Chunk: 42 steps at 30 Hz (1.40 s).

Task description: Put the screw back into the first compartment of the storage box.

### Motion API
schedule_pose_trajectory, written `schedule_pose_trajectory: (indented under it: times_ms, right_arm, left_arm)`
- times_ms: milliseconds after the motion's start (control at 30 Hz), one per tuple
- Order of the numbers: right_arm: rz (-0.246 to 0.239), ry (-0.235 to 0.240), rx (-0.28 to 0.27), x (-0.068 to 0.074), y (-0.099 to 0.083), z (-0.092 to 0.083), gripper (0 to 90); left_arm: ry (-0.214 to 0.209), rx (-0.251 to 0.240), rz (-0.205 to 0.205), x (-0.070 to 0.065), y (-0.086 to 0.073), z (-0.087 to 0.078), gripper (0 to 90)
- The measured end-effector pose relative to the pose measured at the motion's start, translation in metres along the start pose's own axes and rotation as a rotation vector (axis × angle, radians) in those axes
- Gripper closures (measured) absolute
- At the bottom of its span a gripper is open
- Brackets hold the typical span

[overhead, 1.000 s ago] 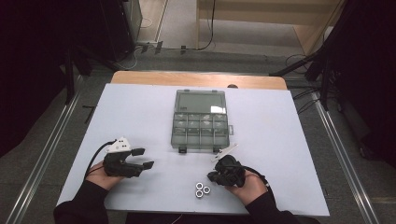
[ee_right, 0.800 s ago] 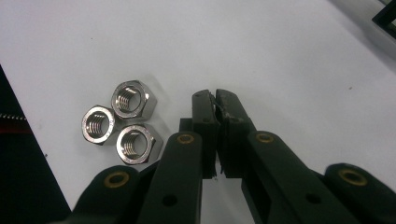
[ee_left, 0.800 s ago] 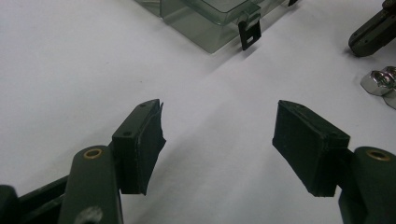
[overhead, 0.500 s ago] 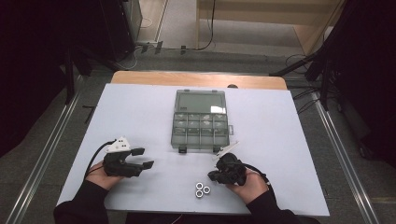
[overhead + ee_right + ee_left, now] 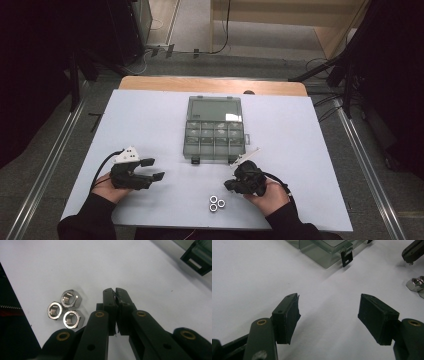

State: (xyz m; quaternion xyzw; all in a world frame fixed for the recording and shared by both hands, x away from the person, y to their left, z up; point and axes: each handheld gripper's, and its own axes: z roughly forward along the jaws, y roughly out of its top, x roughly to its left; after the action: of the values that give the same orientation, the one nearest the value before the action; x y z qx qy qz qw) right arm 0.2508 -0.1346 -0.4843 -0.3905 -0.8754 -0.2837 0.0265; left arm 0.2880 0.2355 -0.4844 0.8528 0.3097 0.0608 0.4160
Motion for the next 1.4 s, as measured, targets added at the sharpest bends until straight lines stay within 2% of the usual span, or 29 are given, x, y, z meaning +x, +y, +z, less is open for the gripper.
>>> schedule_pose_trajectory:
  times_ms: [467, 833, 1067, 1233, 1400]
  right_arm:
    - [0.025, 0.004, -0.053, -0.006, 0.014, -0.012, 88.8]
    - [0.013, 0.023, -0.079, -0.006, 0.033, -0.013, 88.9]
    - [0.0, 0.028, -0.097, -0.006, 0.049, -0.014, 88.8]
    - [-0.003, 0.024, -0.123, -0.01, 0.061, -0.018, 88.8]
    - [-0.001, 0.02, -0.125, -0.014, 0.077, -0.015, 88.8]
  left_arm:
    - [0.002, -0.003, 0.001, 0.0, 0.0, 0.0, 32.8]
    - [0.001, -0.004, -0.002, 0.0, 0.0, 0.0, 32.8]
    - [0.001, -0.007, -0.002, 0.0, 0.0, 0.0, 32.8]
    - [-0.001, -0.006, -0.003, 0.001, 0.0, 0.0, 32.8]
    - [-0.002, -0.007, -0.003, 0.001, 0.0, -0.001, 32.8]
